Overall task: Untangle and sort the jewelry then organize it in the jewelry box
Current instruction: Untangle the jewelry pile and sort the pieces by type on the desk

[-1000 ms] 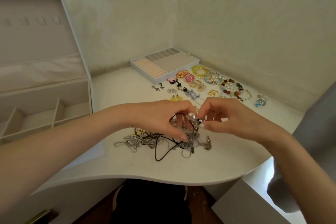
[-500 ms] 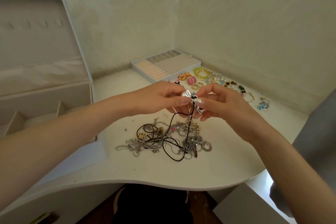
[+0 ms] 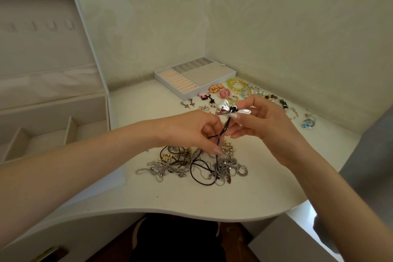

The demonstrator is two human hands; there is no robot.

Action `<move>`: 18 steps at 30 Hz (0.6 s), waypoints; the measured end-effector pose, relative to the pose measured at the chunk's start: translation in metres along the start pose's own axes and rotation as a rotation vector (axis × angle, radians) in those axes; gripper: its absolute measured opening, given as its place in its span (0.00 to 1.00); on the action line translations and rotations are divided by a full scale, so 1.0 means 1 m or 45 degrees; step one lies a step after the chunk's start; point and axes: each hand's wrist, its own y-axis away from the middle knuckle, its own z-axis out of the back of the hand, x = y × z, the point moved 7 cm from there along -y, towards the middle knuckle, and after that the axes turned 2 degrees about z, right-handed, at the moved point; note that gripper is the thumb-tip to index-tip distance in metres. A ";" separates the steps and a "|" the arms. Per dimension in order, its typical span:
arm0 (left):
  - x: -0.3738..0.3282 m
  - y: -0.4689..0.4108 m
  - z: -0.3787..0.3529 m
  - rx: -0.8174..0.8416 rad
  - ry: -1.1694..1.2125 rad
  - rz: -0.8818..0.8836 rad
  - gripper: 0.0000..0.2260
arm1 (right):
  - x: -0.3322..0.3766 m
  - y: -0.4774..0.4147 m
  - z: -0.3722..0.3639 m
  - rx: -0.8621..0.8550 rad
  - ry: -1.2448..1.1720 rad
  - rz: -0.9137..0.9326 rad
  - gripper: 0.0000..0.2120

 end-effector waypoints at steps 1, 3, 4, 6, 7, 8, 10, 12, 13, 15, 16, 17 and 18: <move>0.000 0.000 0.001 -0.004 0.000 -0.004 0.08 | 0.000 0.000 0.001 -0.010 -0.012 -0.002 0.04; 0.001 0.001 0.004 -0.010 0.008 -0.011 0.05 | -0.002 0.001 0.002 -0.021 -0.028 -0.013 0.03; 0.002 0.001 0.007 -0.015 0.012 -0.014 0.04 | -0.003 0.002 0.002 -0.024 -0.033 -0.022 0.02; 0.003 0.004 0.012 -0.019 0.015 -0.014 0.03 | -0.007 0.003 0.001 -0.023 -0.044 -0.052 0.01; 0.003 0.005 0.014 -0.019 0.010 -0.014 0.02 | -0.010 0.003 -0.001 -0.017 -0.054 -0.070 0.02; 0.003 0.006 0.015 -0.018 0.010 -0.014 0.03 | -0.012 0.004 -0.003 -0.008 -0.074 -0.087 0.02; 0.002 0.009 0.018 -0.017 0.034 -0.012 0.04 | -0.016 0.005 -0.009 0.016 -0.136 -0.114 0.04; 0.003 0.010 0.021 -0.041 0.068 -0.005 0.04 | -0.019 0.006 -0.014 0.045 -0.178 -0.136 0.03; 0.003 0.011 0.022 -0.054 0.089 0.004 0.05 | -0.021 0.006 -0.017 0.059 -0.187 -0.149 0.03; 0.005 0.011 0.024 -0.074 0.105 0.017 0.06 | -0.022 0.007 -0.022 0.095 -0.184 -0.163 0.01; 0.006 0.012 0.024 -0.079 0.103 0.020 0.07 | -0.023 0.007 -0.023 0.109 -0.172 -0.164 0.01; 0.006 0.012 0.024 -0.082 0.109 0.022 0.07 | -0.023 0.007 -0.024 0.117 -0.159 -0.166 0.01; 0.006 0.012 0.024 -0.084 0.127 0.022 0.08 | -0.023 0.007 -0.023 0.117 -0.149 -0.171 0.01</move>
